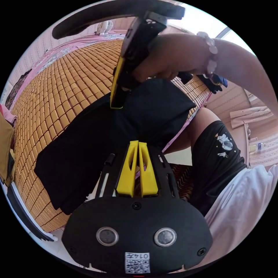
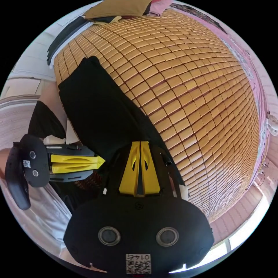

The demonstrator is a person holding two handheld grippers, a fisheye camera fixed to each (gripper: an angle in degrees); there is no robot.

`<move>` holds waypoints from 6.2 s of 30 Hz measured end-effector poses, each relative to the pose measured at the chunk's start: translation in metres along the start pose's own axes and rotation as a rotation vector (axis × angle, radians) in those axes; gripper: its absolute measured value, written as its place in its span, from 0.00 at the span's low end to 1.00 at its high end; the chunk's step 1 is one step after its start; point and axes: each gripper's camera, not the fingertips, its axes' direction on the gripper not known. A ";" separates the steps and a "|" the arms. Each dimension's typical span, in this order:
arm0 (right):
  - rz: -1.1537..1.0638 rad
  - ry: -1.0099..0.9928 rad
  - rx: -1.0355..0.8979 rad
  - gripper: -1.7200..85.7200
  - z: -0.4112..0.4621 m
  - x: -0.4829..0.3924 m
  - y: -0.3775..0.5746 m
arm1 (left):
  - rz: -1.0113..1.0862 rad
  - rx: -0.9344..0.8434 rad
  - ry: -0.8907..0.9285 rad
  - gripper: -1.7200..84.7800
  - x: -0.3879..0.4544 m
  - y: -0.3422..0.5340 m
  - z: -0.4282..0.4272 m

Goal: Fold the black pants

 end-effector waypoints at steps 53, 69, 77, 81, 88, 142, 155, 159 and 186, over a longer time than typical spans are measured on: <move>0.823 -0.862 0.814 0.06 0.080 0.102 0.453 | 0.459 0.130 -0.034 0.07 0.203 -0.005 -0.059; 0.566 -0.870 1.104 0.07 0.001 0.099 0.448 | 0.093 0.431 0.118 0.08 0.121 0.003 -0.157; 0.439 -0.778 0.840 0.12 0.038 0.063 0.325 | -0.436 0.298 -0.075 0.12 0.007 0.080 -0.154; 0.552 -0.615 0.803 0.12 0.055 0.063 0.364 | -0.487 0.303 -0.042 0.12 -0.010 0.072 -0.137; 0.666 -0.443 0.664 0.14 0.079 0.035 0.400 | -0.401 0.190 -0.109 0.13 -0.006 -0.003 -0.093; 0.554 -0.640 0.734 0.05 0.083 -0.011 0.424 | -0.535 0.040 0.456 0.09 -0.135 -0.050 -0.030; 0.492 -0.253 0.877 0.05 -0.040 -0.007 0.579 | -0.182 0.283 0.620 0.08 0.028 -0.168 -0.029; 0.639 -0.025 0.853 0.06 -0.078 0.011 0.660 | 0.009 0.429 0.702 0.09 0.100 -0.245 -0.061; 1.231 0.230 0.618 0.03 0.170 -0.210 0.584 | -0.288 0.599 0.054 0.01 -0.034 0.175 -0.184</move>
